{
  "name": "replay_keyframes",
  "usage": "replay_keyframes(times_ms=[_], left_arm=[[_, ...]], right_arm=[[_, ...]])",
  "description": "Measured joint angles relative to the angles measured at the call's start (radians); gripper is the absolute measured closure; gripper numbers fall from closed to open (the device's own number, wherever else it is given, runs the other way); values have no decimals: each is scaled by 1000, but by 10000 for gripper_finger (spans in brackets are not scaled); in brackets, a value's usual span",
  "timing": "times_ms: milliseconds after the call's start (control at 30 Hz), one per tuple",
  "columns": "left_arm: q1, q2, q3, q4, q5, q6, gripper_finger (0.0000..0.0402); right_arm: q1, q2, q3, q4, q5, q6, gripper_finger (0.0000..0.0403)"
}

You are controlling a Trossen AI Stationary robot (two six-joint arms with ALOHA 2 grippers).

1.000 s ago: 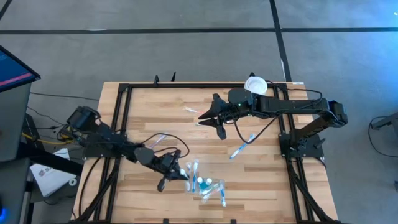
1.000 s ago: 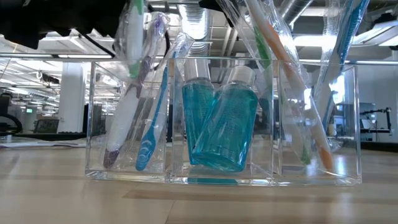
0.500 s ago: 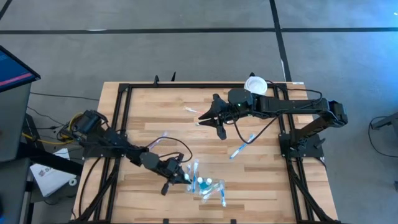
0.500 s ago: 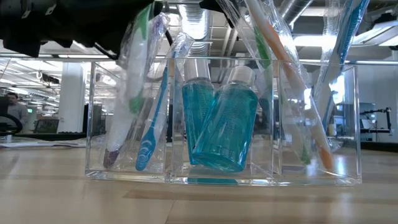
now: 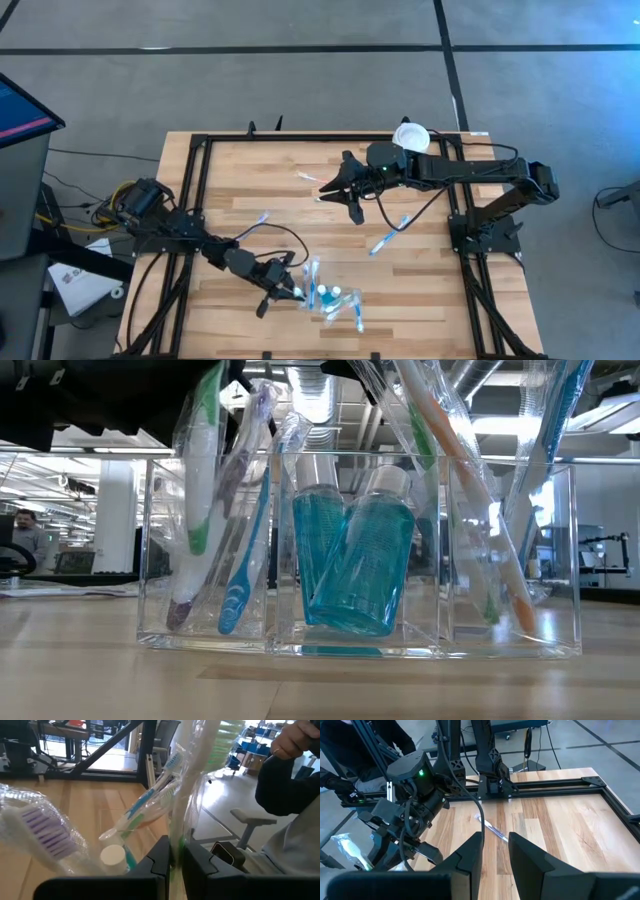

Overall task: Pick & Place toothbrushing station
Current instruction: Put the green toothbrush into the transparent organizer

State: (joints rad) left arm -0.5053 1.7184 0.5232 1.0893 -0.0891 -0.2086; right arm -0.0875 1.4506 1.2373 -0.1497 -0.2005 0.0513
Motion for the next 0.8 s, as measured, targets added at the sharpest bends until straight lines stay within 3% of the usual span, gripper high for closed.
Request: replay_keyframes(times_ms=[800], left_arm=[[-6, 0, 0, -88, -61, 2, 385]], right_arm=[[0, 0, 0, 0, 0, 0, 317]])
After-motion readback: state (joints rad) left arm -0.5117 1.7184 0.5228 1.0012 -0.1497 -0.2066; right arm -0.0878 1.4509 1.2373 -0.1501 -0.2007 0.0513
